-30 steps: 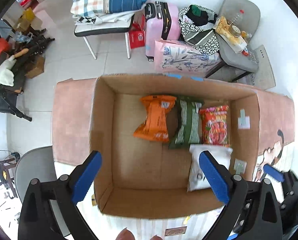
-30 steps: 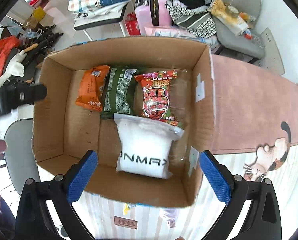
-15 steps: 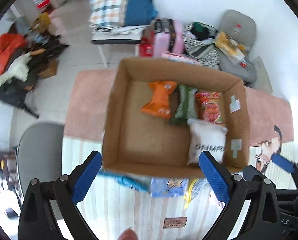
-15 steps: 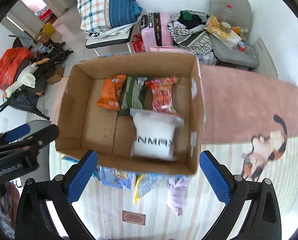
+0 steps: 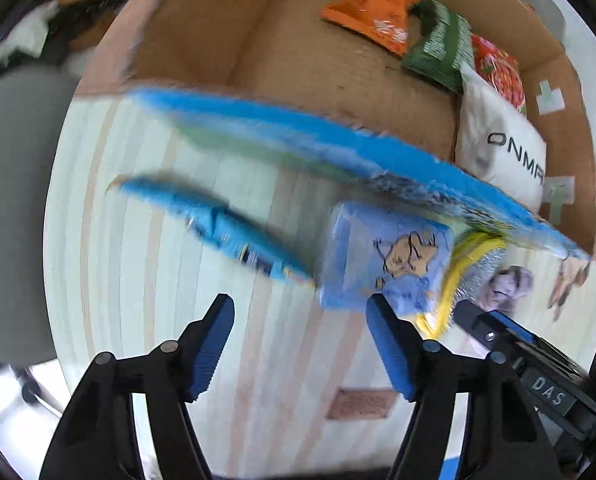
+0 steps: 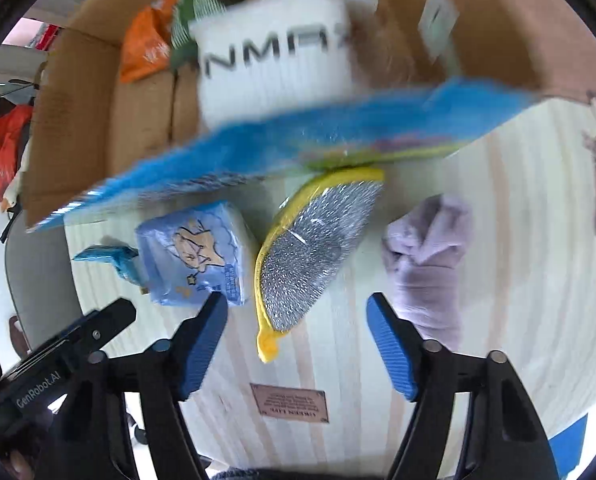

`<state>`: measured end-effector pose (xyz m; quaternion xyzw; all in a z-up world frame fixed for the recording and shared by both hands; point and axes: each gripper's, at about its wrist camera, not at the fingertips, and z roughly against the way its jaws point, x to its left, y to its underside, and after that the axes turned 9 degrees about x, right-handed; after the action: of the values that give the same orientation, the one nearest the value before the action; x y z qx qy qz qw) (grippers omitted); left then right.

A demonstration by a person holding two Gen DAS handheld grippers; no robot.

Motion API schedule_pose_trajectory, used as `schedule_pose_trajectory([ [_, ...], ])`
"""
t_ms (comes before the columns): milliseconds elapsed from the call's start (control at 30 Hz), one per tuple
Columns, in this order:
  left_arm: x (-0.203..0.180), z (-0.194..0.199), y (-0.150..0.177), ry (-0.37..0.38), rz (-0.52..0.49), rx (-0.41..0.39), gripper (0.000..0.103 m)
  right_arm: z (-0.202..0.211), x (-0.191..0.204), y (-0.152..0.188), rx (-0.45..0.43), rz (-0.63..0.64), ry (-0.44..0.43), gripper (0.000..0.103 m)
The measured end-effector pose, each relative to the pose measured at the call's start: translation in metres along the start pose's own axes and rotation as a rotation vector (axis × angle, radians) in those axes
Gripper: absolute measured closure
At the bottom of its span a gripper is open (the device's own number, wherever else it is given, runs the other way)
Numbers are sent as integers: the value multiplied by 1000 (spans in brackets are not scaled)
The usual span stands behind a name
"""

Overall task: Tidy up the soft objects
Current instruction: 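Grasp the yellow-rimmed scrubber with the right tool while the left grasps the blue milk-print bag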

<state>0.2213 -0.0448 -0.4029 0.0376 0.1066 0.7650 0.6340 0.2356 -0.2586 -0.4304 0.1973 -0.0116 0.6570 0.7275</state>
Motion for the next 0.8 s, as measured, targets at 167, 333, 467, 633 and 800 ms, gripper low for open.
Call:
schedule_pose_trajectory([
  [167, -22, -22, -23, -53, -109, 19, 67, -22, 3, -7, 29, 17, -15, 50],
  [333, -34, -26, -22, -46, -151, 14, 84, -17, -1, -7, 44, 40, -8, 60],
  [467, -40, -33, 4, -19, -151, 47, 85, -13, -7, 2, 60, 55, 13, 63],
  [633, -51, -48, 53, -2, -207, 123, 85, -8, -21, 15, 93, 80, 21, 63],
  [800, -84, -33, 70, -200, -439, 18, 73, -5, -29, 22, 114, 135, 33, 62],
])
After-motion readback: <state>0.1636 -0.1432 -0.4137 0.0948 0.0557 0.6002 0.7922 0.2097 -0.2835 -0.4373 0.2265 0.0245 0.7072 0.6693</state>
